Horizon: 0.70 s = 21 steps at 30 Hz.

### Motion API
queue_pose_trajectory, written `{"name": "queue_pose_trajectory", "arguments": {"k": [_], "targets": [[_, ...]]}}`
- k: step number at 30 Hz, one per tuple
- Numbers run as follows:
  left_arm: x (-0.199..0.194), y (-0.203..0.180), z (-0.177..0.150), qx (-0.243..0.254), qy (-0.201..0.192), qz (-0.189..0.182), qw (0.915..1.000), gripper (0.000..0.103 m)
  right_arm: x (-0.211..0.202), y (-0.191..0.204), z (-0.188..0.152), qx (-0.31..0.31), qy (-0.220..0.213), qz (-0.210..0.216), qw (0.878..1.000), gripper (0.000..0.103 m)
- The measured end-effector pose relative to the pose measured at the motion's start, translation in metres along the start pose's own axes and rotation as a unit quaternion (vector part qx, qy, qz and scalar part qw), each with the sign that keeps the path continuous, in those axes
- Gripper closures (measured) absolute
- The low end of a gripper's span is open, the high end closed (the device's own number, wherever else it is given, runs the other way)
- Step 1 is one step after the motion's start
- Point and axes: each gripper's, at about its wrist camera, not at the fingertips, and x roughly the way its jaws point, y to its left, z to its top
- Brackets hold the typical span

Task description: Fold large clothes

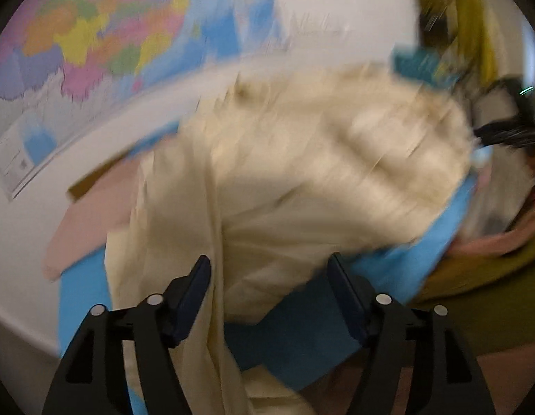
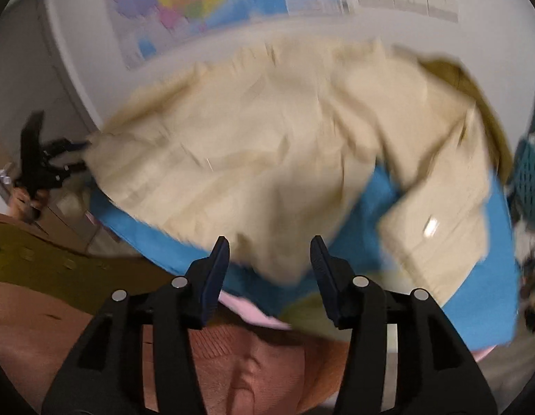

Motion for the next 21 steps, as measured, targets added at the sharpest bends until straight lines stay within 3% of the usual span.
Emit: {"name": "queue_pose_trajectory", "arguments": {"k": [2,3,7,12,16,19,21], "targets": [[-0.027,0.011,0.005,-0.020,-0.070,-0.043,0.9964,0.016,-0.012,0.001,0.025,0.000,-0.050,0.010,0.999,0.044],[-0.030,0.014,0.010,-0.024,-0.082,-0.040,0.9955,0.016,-0.006,0.004,0.040,-0.006,-0.060,0.014,0.998,0.044],[0.009,0.009,0.027,0.010,-0.023,0.040,0.9989,0.016,0.054,0.017,0.092,-0.026,-0.054,0.052,0.997,0.044],[0.077,0.035,0.044,-0.010,0.072,0.115,0.9908,0.021,0.176,0.043,0.154,-0.026,0.032,0.079,0.996,0.042],[0.098,0.061,0.053,-0.022,0.092,0.143,0.9853,0.028,0.257,0.047,0.188,-0.031,0.089,0.047,0.994,0.042],[0.114,0.082,0.058,-0.040,0.108,0.153,0.9816,0.033,0.310,0.030,0.200,0.018,0.137,0.042,0.989,0.043],[0.126,0.091,0.056,-0.046,0.122,0.159,0.9786,0.035,0.325,0.022,0.200,0.034,0.146,0.037,0.988,0.051]]}}
